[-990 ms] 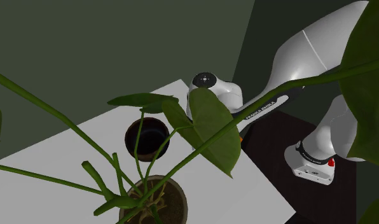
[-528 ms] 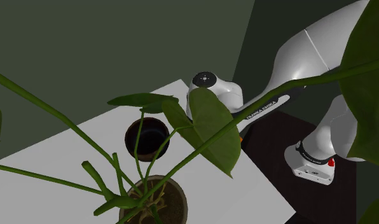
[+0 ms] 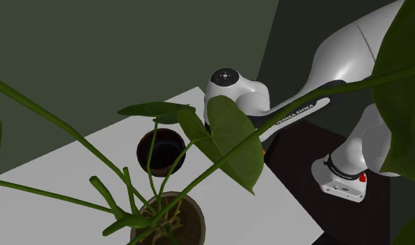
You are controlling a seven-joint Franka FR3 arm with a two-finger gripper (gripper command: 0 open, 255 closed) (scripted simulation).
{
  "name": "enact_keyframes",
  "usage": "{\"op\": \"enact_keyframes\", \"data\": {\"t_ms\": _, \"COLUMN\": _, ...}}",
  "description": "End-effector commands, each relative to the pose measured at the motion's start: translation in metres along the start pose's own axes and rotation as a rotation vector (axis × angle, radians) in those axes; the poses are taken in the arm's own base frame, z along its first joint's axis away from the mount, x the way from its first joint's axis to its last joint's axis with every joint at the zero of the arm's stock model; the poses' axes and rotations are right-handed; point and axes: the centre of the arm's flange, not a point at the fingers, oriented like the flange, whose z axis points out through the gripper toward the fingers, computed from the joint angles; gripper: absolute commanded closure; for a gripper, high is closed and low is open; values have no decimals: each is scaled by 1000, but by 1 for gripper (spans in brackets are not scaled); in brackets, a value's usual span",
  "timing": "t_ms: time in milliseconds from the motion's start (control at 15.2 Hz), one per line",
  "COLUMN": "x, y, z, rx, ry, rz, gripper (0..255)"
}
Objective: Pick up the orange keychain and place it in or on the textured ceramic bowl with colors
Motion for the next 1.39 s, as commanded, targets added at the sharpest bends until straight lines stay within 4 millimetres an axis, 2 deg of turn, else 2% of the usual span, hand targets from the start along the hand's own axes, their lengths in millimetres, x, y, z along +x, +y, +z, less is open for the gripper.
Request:
{"op": "enact_keyframes", "data": {"t_ms": 0, "x": 1, "y": 0, "z": -12, "rx": 0, "ry": 0, "rz": 0, "gripper": 255}}
{"op": "enact_keyframes", "data": {"t_ms": 1320, "x": 9, "y": -4, "z": -117, "rx": 0, "ry": 0, "rz": 0, "gripper": 255}}
